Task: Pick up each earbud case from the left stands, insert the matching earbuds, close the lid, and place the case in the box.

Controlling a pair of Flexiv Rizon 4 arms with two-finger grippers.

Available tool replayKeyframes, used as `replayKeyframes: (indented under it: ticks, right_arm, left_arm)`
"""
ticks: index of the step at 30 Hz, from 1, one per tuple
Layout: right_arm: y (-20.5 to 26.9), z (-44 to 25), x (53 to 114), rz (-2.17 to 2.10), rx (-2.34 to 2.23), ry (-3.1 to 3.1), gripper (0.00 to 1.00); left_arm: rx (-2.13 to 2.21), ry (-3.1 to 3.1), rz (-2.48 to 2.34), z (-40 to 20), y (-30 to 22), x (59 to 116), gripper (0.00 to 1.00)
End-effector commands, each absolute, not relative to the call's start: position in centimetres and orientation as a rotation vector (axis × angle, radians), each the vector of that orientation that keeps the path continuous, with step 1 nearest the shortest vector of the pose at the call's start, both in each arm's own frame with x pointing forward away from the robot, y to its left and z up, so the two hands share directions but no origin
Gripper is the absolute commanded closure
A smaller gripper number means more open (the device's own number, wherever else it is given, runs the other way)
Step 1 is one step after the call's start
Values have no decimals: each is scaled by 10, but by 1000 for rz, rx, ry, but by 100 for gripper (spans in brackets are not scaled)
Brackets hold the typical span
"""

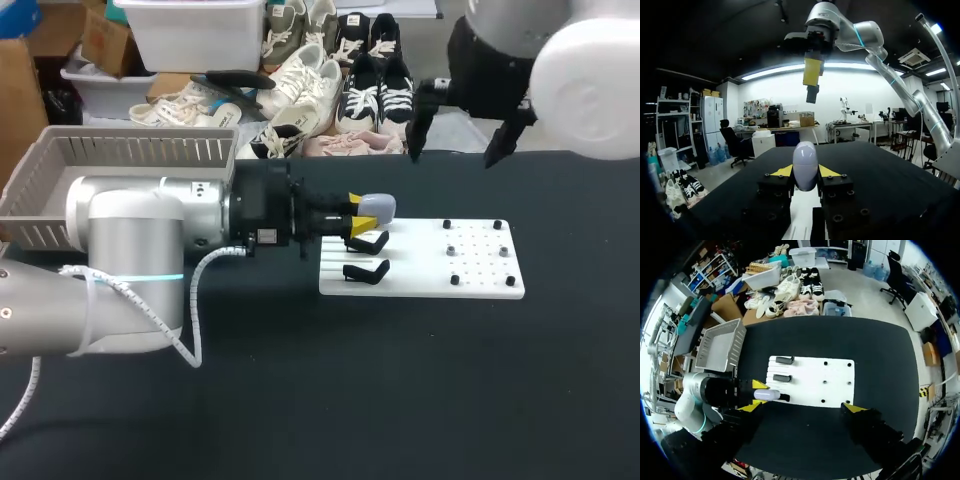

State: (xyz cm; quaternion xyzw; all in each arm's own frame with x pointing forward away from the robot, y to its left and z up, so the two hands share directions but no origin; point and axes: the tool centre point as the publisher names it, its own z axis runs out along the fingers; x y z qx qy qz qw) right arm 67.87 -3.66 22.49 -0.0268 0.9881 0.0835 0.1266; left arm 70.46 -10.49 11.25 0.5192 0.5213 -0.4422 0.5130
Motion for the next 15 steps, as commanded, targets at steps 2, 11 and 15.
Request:
replayKeyframes:
  ticks: [2, 11, 15]
  right_arm:
    - [-55, 235, 654, 390, -158, 2815, 0]
    - [-55, 236, 652, 399, -169, 2811, 0]
    - [-55, 236, 652, 399, -169, 2811, 0]
  left_arm:
    - [1196, 1285, -987, 135, -81, 706, 100]
    - [1051, 1415, -816, 144, -11, 733, 100]
    - [970, 1476, -697, 154, 25, 748, 100]
